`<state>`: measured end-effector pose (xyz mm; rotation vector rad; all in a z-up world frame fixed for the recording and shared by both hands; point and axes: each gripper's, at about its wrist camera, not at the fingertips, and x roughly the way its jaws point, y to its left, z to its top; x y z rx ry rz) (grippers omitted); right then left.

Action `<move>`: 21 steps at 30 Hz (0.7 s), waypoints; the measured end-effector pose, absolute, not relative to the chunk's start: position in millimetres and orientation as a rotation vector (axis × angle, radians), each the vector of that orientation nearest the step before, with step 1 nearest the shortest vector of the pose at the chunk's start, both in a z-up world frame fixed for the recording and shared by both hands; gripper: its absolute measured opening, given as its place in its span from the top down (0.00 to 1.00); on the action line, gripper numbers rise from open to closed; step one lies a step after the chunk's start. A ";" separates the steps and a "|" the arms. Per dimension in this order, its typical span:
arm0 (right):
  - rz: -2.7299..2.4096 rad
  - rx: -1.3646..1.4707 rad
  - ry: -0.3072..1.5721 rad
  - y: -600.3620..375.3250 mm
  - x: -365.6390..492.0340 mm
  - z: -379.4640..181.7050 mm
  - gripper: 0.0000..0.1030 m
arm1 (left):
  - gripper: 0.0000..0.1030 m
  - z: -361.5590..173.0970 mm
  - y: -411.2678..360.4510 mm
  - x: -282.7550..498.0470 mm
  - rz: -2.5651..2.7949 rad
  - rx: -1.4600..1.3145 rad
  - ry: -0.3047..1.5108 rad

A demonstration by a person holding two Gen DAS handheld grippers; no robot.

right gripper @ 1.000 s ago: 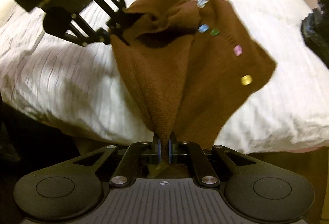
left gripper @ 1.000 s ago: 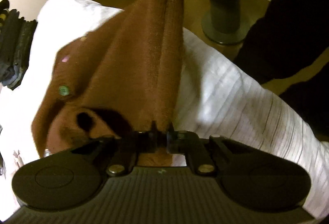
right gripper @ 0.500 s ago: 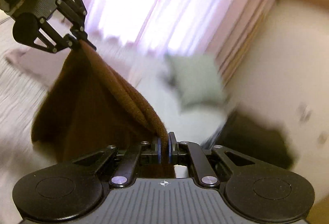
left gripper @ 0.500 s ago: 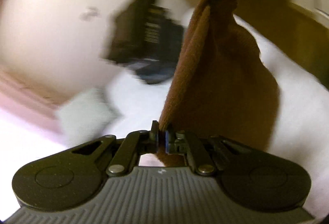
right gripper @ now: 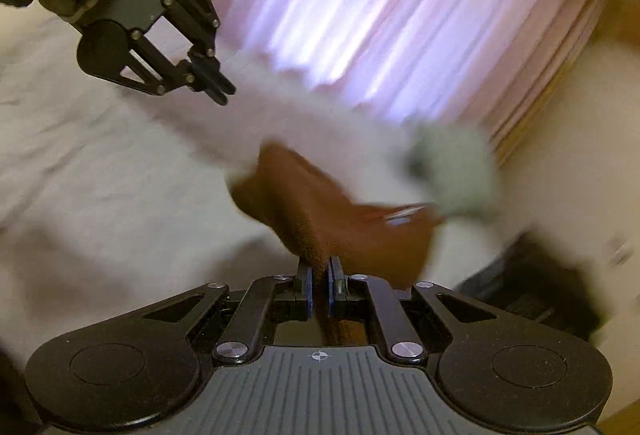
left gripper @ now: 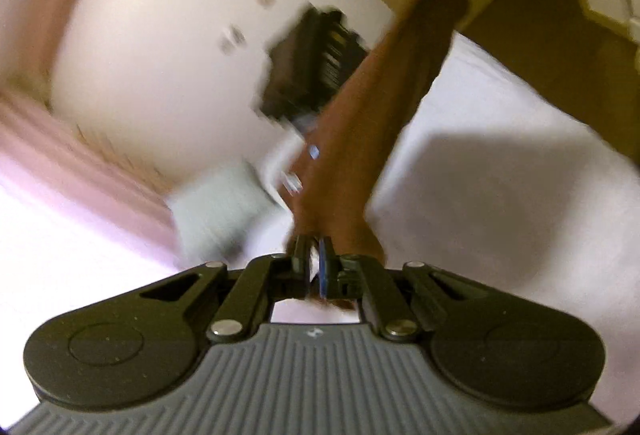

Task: Fold clothes
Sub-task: 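Raise and shake the cardigan with both tools, then lay it flat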

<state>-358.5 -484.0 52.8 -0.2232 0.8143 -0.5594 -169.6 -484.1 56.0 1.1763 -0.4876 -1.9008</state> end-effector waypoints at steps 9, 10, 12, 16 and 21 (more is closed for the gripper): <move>-0.360 0.072 1.179 -401.2 -317.2 -132.0 0.95 | 0.90 -102.5 -348.6 -112.9 -1.807 1.366 0.312; -0.373 0.094 1.189 -404.9 -321.9 -132.8 0.95 | 0.89 -105.9 -339.5 -109.2 -1.807 1.352 0.342; -0.418 0.124 1.203 -419.7 -333.7 -130.1 0.89 | 0.81 -106.2 -338.6 -114.0 -1.811 1.313 0.370; -0.548 0.154 1.162 -463.8 -365.7 -107.7 0.19 | 0.80 -105.5 -357.6 -138.1 -1.822 1.227 0.387; -0.655 0.196 1.138 -552.4 -401.5 -88.9 0.19 | 0.75 -102.3 -407.6 -174.9 -1.846 1.124 0.404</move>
